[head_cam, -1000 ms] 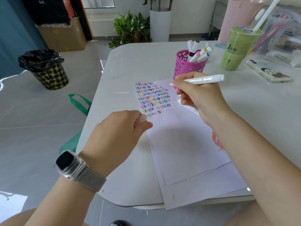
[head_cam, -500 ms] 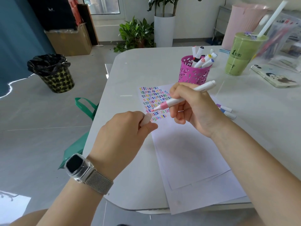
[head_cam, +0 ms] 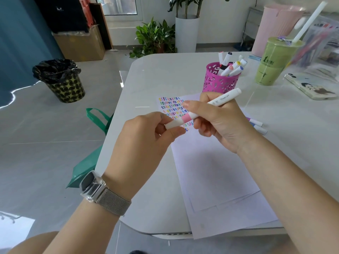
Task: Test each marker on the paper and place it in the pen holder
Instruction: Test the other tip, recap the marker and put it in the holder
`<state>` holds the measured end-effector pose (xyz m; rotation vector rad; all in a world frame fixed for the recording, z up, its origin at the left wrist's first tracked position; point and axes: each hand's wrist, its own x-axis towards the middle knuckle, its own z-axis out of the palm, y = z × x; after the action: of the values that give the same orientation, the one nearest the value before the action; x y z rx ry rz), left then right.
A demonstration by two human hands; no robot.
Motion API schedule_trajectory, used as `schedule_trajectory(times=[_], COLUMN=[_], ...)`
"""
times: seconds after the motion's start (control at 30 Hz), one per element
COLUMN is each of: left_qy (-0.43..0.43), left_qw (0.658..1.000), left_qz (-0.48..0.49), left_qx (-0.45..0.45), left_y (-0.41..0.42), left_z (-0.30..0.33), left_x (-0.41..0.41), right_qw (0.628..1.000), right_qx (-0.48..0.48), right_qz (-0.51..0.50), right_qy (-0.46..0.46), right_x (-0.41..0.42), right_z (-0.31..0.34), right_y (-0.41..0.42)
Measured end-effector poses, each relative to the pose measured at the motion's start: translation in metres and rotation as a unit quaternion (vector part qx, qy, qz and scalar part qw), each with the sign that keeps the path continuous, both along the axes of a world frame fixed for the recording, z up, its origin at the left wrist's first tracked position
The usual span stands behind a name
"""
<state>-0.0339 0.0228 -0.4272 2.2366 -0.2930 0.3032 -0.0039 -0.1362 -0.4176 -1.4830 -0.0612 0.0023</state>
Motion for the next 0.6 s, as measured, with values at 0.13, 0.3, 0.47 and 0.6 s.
schedule_trajectory(times=[0.13, 0.3, 0.47, 0.6], left_qy=[-0.082, -0.119, -0.128, -0.105], left_qw=[0.996, 0.993, 0.991, 0.994], left_qz=[0.005, -0.019, -0.028, -0.023], left_qx=[-0.031, 0.01, 0.021, 0.009], left_y=[-0.005, -0.004, 0.0, 0.002], left_z=[0.0, 0.0, 0.0, 0.002], left_x=[-0.007, -0.009, -0.009, -0.007], right_qw=[0.993, 0.984, 0.984, 0.985], right_qx=[0.097, 0.134, 0.131, 0.134], right_qz=[0.013, 0.061, 0.062, 0.039], right_qy=[0.06, 0.1, 0.101, 0.097], right_x=[-0.003, -0.01, -0.011, -0.01], right_z=[-0.004, -0.007, -0.005, -0.004], right_y=[0.007, 0.016, 0.019, 0.021])
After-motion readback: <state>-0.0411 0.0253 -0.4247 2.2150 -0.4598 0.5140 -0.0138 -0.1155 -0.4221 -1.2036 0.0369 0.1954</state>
